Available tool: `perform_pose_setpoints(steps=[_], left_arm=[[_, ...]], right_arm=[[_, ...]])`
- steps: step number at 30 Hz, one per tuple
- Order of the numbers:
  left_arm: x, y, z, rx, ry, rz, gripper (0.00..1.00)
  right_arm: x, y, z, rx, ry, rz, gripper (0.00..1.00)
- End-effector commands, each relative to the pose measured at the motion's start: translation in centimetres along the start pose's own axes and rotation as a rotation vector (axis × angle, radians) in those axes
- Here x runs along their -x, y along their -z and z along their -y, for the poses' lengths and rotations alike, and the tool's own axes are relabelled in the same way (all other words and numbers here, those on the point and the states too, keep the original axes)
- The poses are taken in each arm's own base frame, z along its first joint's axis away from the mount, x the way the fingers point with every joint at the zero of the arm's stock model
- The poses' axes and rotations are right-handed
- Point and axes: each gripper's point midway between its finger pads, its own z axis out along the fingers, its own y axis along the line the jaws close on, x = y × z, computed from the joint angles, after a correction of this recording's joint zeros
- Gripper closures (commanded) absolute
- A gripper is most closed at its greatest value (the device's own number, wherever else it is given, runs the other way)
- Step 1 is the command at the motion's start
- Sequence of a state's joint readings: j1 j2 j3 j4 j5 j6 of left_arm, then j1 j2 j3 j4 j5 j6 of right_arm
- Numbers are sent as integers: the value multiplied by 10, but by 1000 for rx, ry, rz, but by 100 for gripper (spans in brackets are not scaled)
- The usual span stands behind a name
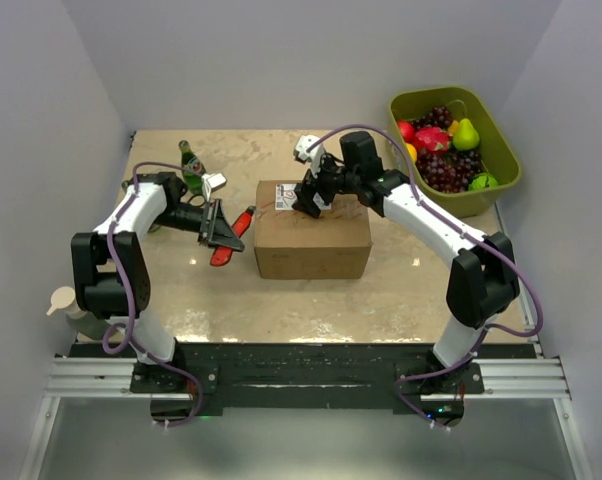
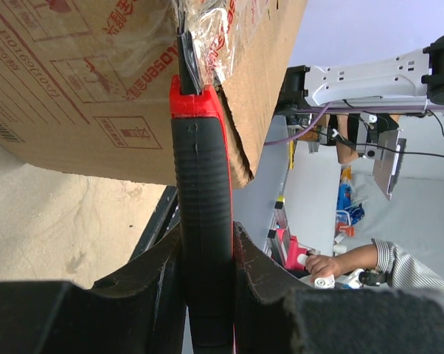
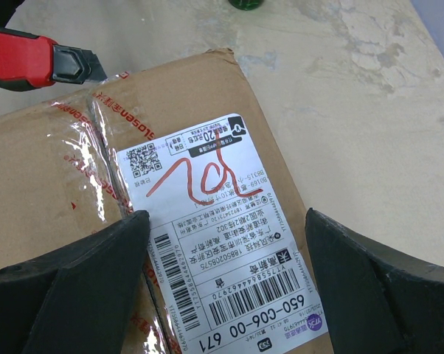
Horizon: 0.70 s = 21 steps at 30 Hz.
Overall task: Unpack the express box
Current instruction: Cut the express box at the center of the board.
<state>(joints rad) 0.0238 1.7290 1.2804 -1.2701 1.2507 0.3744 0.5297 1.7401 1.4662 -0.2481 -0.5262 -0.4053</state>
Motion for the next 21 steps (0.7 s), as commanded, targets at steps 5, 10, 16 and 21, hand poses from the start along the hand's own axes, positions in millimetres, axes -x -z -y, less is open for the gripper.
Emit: perform_pose_setpoints(steps=[5,10,16,21], left_arm=[[6,-1,16,-33,-37,8,100],[11,-1,13,-42,-32,5,100],[2,-10,20,-88,-20,-13,100],[-15,-20,32,-103,-38,-54,100]], right_arm=[[-31,-3,-7,21,-23,-83,9],[-28,-2,-7,17,-20,-78,9],[-32,-2,-9,22,-24,-86,9],[-33,-4,-8,23,-27,-87,9]])
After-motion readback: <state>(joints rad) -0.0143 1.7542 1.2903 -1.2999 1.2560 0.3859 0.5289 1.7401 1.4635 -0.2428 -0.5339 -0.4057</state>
